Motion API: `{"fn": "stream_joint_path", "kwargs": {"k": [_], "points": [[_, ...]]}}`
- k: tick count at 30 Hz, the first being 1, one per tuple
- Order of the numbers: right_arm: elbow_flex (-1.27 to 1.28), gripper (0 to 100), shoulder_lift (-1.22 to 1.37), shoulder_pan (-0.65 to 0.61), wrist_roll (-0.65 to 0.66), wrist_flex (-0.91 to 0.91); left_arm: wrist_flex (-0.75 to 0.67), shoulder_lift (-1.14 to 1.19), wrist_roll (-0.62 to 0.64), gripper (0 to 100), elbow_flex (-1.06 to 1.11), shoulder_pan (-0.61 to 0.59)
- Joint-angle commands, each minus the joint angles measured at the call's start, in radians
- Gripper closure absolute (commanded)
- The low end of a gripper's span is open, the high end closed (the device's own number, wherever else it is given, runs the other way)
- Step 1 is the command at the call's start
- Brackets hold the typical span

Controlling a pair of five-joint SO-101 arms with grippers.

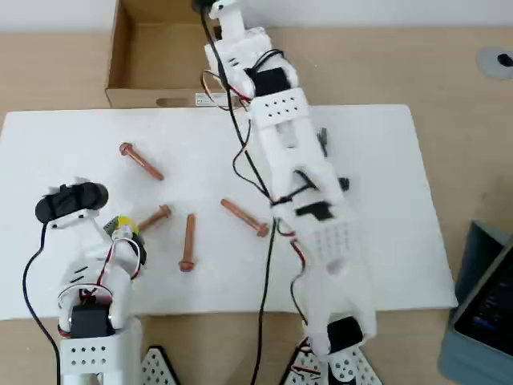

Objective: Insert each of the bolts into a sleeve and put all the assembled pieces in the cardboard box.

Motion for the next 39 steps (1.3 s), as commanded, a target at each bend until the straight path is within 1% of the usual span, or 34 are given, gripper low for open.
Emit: {"fn": "stream_joint_path", "kwargs": {"k": [1, 6, 11, 15, 17, 29, 32, 38, 39], "points": [[-0.236, 98.8, 0.108, -0.025, 0.032, -0.025, 0.0, -0.007, -0.003, 100, 0.006, -0.005], [-0.387, 98.7, 0.263, -0.041, 0.117, -0.025, 0.0, -0.007, -0.002, 100, 0.006, -0.005], [-0.432, 97.8, 0.338, -0.042, 0.184, -0.005, 0.0, -0.007, -0.002, 100, 0.006, -0.005], [-0.437, 87.9, 0.348, -0.042, 0.181, 0.054, 0.0, -0.007, -0.002, 100, 0.006, -0.005], [-0.437, 84.6, 0.348, -0.042, 0.18, 0.066, 0.0, -0.007, -0.002, 100, 0.006, -0.005], [-0.452, 84.6, 0.341, -0.039, 0.18, 0.074, 0.0, -0.007, -0.002, 100, 0.006, -0.005], [-0.541, 86.3, 0.346, -0.039, 0.18, 0.157, 0.0, -0.007, 0.0, 100, 0.006, -0.006], [-0.742, 89.9, 0.343, -0.036, 0.181, 0.402, 0.0, -0.007, 0.002, 100, 0.006, -0.008], [-0.743, 90.4, 0.34, -0.035, 0.184, 0.431, 0.0, -0.007, 0.002, 100, 0.006, -0.008]]}}
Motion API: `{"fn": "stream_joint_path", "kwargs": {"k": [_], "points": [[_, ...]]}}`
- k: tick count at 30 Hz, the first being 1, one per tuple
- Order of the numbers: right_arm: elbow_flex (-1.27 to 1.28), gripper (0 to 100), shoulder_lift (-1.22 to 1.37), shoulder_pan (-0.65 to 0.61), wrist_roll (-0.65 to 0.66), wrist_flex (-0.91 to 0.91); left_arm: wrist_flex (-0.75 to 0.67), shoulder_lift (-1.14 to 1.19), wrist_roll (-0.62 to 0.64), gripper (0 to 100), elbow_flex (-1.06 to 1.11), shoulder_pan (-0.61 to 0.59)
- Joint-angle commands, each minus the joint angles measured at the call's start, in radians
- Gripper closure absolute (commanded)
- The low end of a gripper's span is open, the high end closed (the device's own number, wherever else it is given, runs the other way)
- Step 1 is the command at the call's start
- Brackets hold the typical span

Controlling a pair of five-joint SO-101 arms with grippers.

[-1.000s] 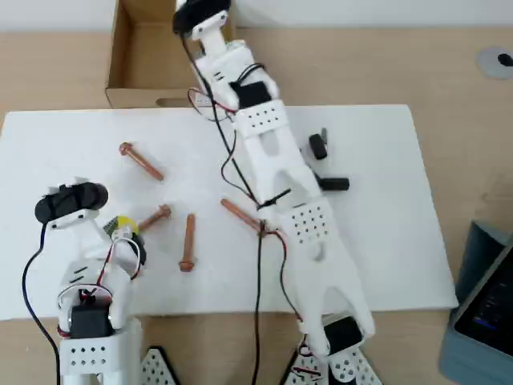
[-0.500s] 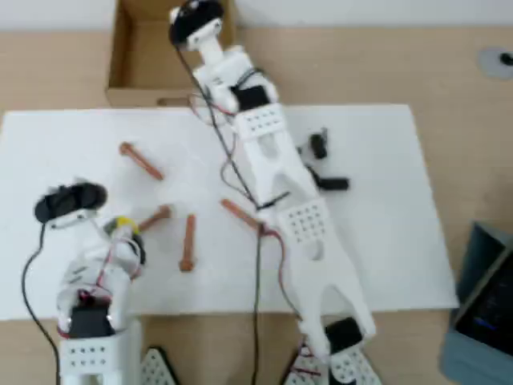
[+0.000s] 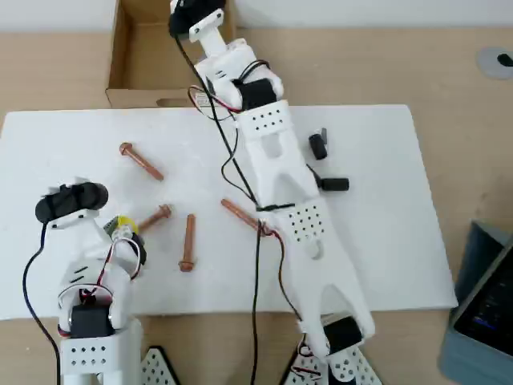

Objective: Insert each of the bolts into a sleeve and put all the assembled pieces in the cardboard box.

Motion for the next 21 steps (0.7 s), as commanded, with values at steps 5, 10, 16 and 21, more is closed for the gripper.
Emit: {"fn": "stream_joint_path", "kwargs": {"k": [5, 10, 16, 21], "points": [[-0.09, 93.5, -0.133, 0.015, 0.009, 0.25, 0.0, -0.007, 0.002, 100, 0.006, -0.009], [-0.091, 96.3, -0.2, 0.015, 0.009, 0.397, 0.0, -0.007, 0.002, 100, 0.006, -0.009], [-0.091, 96.3, -0.26, 0.015, 0.009, 0.591, 0.0, -0.007, 0.002, 100, 0.006, -0.009], [-0.091, 96.5, -0.289, 0.016, 0.008, 0.704, 0.0, -0.007, 0.002, 100, 0.006, -0.009]]}}
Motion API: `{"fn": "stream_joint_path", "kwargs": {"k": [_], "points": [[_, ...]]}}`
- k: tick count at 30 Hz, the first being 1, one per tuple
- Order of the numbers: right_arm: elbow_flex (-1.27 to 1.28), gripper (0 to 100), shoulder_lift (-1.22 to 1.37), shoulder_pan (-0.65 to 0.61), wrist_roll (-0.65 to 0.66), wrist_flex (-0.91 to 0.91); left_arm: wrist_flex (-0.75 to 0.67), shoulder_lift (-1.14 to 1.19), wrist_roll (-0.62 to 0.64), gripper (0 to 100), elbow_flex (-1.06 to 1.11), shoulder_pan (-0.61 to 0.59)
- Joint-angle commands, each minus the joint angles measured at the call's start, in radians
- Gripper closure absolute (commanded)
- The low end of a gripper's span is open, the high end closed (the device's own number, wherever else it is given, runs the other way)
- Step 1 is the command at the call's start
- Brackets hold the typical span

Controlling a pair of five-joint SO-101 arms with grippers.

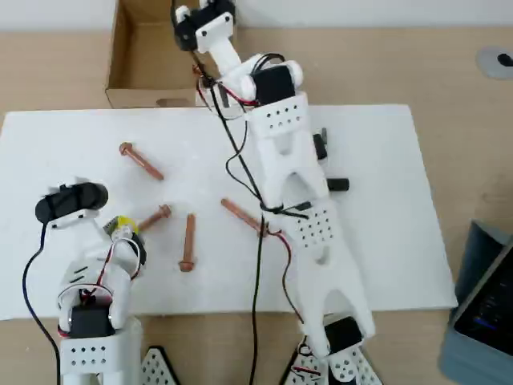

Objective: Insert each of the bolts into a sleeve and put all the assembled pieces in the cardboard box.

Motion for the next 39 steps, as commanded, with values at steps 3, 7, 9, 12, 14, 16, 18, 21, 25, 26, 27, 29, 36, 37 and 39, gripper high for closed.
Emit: {"fn": "stream_joint_path", "kwargs": {"k": [3, 7, 9, 12, 14, 16, 18, 21, 25, 26, 27, 29, 36, 37, 39], "points": [[-0.048, 98.5, -0.101, 0.033, 0.002, 0.038, 0.0, -0.007, 0.002, 100, 0.006, -0.009], [-0.004, 99.0, -0.124, 0.067, -0.061, 0.041, 0.0, -0.007, 0.002, 100, 0.006, -0.009], [0.073, 99.0, -0.16, 0.084, -0.087, 0.041, 0.0, -0.007, 0.002, 100, 0.006, -0.009], [0.26, 99.0, -0.263, 0.108, -0.109, 0.041, 0.0, -0.007, 0.002, 100, 0.006, -0.009], [0.398, 99.0, -0.346, 0.124, -0.153, 0.04, 0.0, -0.007, 0.002, 100, 0.006, -0.009], [0.53, 99.0, -0.412, 0.134, -0.175, 0.04, 0.0, -0.007, 0.002, 100, 0.006, -0.009], [0.634, 99.0, -0.453, 0.147, -0.175, 0.04, 0.0, -0.007, 0.002, 100, 0.006, -0.009], [0.743, 98.9, -0.479, 0.171, -0.176, 0.04, 0.0, -0.007, 0.002, 100, 0.006, -0.009], [0.817, 98.9, -0.479, 0.197, -0.219, 0.04, 0.0, -0.007, 0.002, 100, 0.006, -0.009], [0.832, 98.8, -0.479, 0.2, -0.224, 0.038, 0.0, -0.007, 0.002, 100, 0.006, -0.009], [0.849, 98.1, -0.479, 0.2, -0.224, 0.031, 0.0, -0.007, 0.002, 100, 0.006, -0.009], [0.881, 93.9, -0.479, 0.202, -0.233, 0.021, 0.0, -0.007, 0.002, 100, 0.006, -0.009], [0.997, 82.5, -0.478, 0.234, -0.275, -0.048, 0.0, -0.007, 0.002, 100, 0.006, -0.009], [1.013, 82.4, -0.478, 0.234, -0.275, -0.058, 0.0, -0.007, 0.002, 100, 0.006, -0.009], [1.041, 82.4, -0.478, 0.234, -0.275, -0.084, 0.0, -0.007, 0.002, 100, 0.006, -0.009]]}}
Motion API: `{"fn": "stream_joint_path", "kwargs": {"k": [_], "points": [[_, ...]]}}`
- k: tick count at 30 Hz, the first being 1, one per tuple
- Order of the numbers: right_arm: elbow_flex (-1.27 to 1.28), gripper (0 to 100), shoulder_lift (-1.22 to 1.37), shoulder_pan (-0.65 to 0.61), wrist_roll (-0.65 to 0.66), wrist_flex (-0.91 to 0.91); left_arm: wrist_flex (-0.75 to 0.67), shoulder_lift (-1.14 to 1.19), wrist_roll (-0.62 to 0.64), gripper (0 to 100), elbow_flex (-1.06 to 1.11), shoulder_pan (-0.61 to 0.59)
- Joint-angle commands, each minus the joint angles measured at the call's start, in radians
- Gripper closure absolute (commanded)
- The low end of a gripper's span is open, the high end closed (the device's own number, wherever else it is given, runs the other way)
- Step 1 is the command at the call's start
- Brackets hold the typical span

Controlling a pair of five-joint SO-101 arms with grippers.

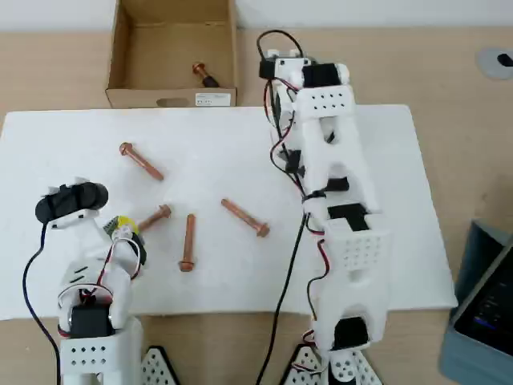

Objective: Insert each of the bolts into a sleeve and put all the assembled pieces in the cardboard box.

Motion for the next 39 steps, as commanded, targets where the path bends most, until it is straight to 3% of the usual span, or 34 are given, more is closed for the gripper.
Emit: {"fn": "stream_joint_path", "kwargs": {"k": [1, 10, 26, 33, 39], "points": [[0.036, 82.4, -0.079, 0.015, -0.009, -0.051, 0.0, -0.007, 0.002, 100, 0.006, -0.009], [0.058, 82.4, 0.005, 0.015, -0.009, -0.127, 0.0, -0.007, 0.002, 100, 0.006, -0.009], [-0.127, 82.6, 0.229, 0.01, -0.009, -0.126, 0.0, -0.007, 0.002, 100, 0.006, -0.011], [-0.12, 98.4, 0.283, 0.01, -0.012, -0.124, 0.0, -0.007, 0.002, 100, 0.006, -0.011], [-0.134, 98.8, 0.282, 0.008, -0.009, -0.061, 0.0, -0.007, 0.002, 100, 0.006, -0.011]]}}
